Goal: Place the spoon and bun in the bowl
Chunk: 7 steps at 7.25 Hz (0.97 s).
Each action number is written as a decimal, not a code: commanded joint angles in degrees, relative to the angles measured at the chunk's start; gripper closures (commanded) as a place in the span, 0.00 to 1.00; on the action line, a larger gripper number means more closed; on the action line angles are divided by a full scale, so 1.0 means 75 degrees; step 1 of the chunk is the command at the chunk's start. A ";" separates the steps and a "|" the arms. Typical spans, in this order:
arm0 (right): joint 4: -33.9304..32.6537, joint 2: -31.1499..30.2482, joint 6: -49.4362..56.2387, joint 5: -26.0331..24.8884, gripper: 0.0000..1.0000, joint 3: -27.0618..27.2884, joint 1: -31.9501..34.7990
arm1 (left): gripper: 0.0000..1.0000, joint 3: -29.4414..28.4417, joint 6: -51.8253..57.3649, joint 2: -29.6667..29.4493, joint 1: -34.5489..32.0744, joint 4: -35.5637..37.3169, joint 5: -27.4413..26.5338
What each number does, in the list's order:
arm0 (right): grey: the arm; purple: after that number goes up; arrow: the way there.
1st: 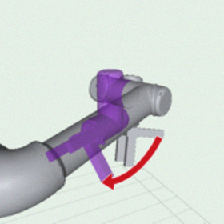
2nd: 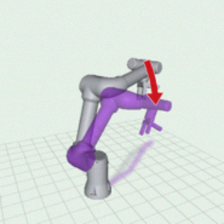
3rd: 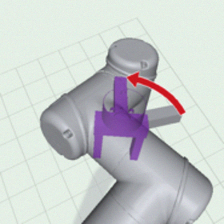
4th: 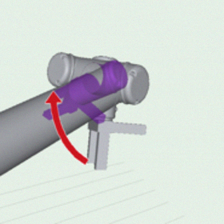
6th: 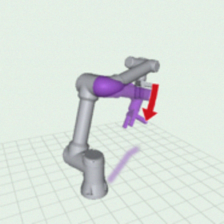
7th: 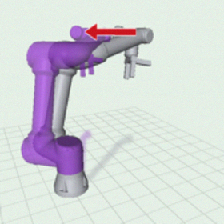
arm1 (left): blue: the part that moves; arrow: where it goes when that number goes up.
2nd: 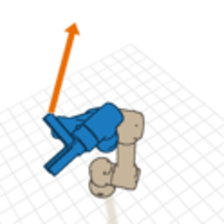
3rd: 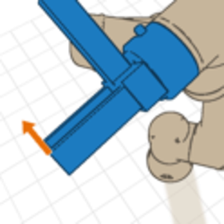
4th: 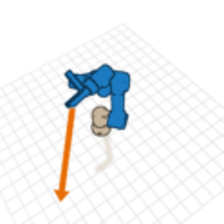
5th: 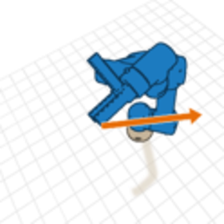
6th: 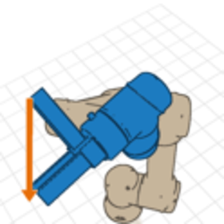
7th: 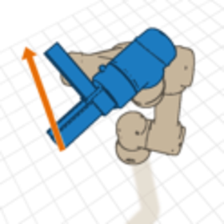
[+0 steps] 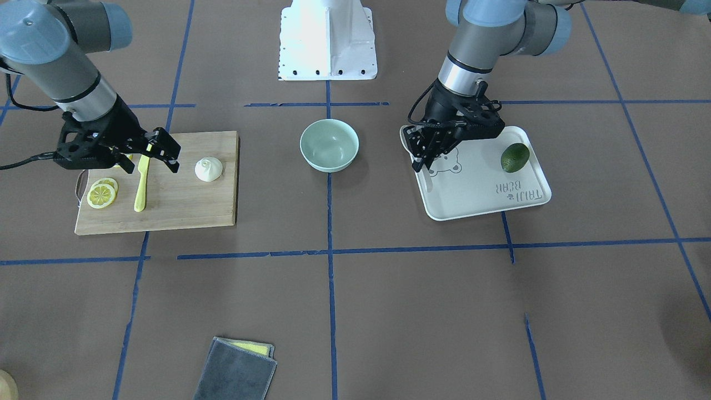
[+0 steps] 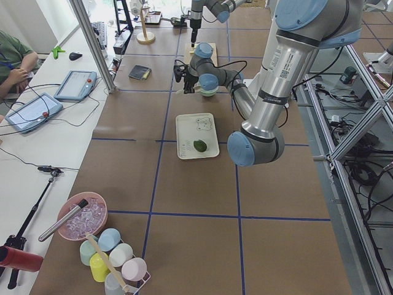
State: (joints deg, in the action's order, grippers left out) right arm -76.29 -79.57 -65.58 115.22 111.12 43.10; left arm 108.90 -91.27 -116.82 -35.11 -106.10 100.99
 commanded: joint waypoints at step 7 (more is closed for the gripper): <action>0.0012 0.0648 -0.0478 -0.1171 0.12 -0.0871 -0.1411 | 1.00 -0.0574 -0.1179 -0.0702 0.0463 -0.0068 -0.0083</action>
State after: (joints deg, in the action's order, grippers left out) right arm -76.19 -74.98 -69.17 106.81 105.46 32.61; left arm 105.26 -99.90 -121.86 -31.87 -106.57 100.40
